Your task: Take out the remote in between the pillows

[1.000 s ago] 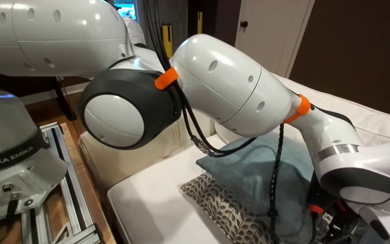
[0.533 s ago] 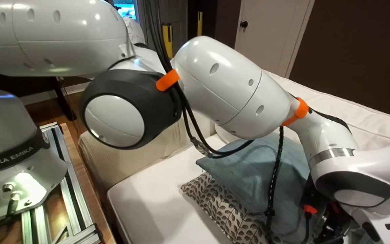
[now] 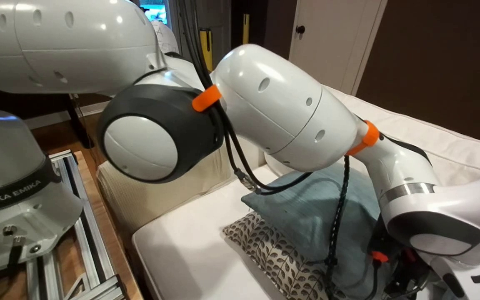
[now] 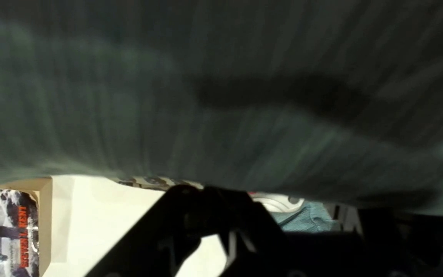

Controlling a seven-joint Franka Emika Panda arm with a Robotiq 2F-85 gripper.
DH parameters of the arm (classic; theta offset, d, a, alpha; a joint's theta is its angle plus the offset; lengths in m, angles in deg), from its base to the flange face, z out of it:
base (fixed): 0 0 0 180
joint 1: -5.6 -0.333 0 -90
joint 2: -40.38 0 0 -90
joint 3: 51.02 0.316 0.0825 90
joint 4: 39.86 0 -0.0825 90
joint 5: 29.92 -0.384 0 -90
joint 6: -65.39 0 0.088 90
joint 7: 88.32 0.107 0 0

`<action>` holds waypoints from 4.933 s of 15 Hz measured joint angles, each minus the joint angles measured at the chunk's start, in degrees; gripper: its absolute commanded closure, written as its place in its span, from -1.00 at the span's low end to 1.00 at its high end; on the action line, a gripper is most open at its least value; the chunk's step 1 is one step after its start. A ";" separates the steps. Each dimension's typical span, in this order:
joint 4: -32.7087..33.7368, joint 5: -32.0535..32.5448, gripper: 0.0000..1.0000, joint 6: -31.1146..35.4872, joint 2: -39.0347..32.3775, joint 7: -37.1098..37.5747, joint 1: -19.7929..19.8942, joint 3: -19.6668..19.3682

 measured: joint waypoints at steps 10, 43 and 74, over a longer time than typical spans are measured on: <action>-0.09 0.00 -0.27 2.23 0.09 0.63 0.15 -0.27; -6.62 -0.74 0.09 14.49 0.23 -5.60 -2.10 1.96; -9.68 -0.79 0.40 22.36 4.04 6.16 1.97 -5.47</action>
